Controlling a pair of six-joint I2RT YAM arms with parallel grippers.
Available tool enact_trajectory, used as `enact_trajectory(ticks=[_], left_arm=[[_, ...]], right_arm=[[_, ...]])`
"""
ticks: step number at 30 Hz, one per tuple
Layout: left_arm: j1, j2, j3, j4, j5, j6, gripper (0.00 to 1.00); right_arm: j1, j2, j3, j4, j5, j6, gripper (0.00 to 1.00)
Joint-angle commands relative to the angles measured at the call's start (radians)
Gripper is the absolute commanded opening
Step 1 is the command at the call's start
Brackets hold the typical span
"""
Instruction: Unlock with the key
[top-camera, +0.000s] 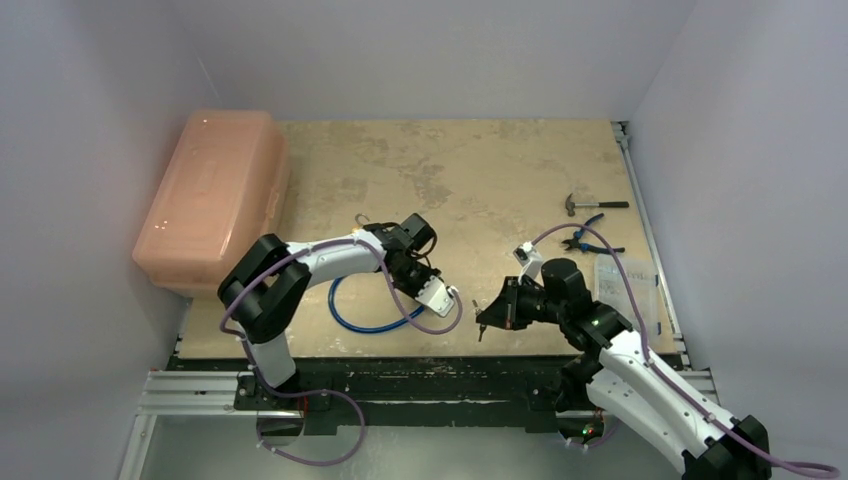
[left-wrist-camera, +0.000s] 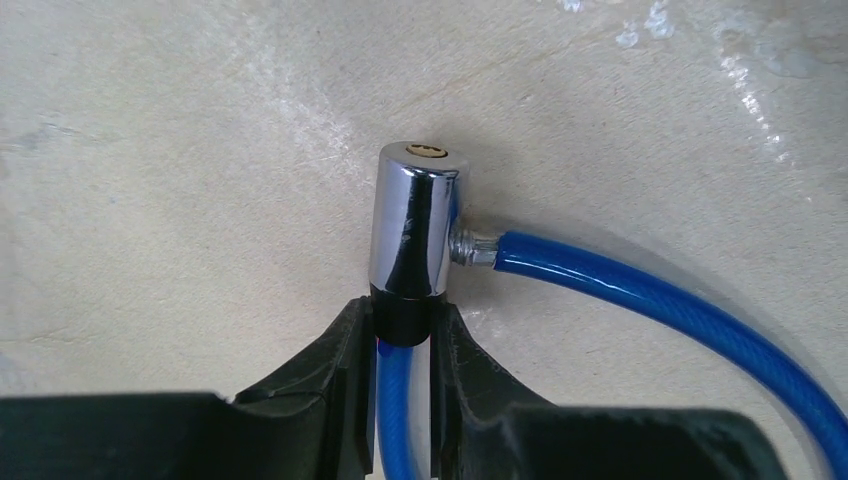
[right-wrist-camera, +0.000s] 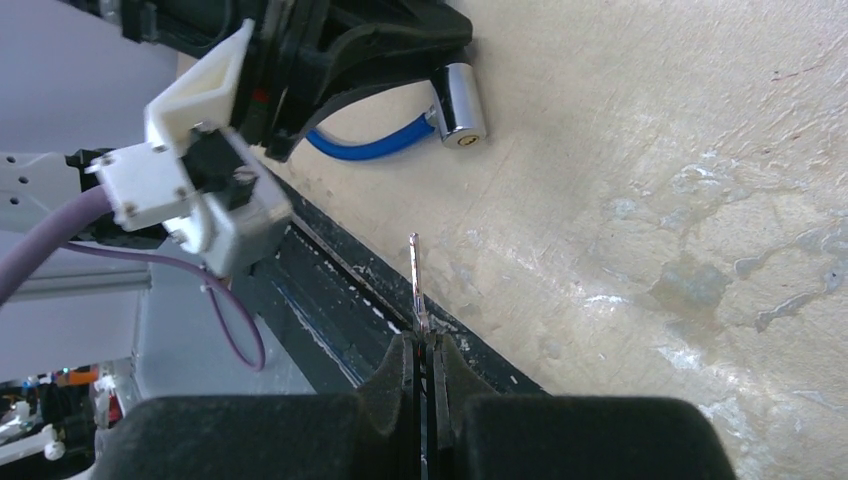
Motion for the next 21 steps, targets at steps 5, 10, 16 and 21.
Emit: enact_trajectory(ticks=[5,10,16,21], left_arm=[[0.005,-0.177,-0.069,0.183,0.149,-0.022,0.0],[0.005,-0.265,-0.126,0.258,0.178,-0.057,0.0],[-0.007,-0.302,-0.173,0.319,0.18,-0.082,0.0],[-0.025,-0.352,-0.229,0.408,0.164,-0.123,0.0]], right_arm=[[-0.007,0.074,0.074,0.024,-0.119,-0.082,0.0],[-0.006,0.11,0.109,0.005,-0.169,-0.106,0.0],[-0.006,0.176,0.155,0.001,-0.234,-0.11,0.0],[-0.006,0.21,0.177,-0.006,-0.245,-0.121,0.0]])
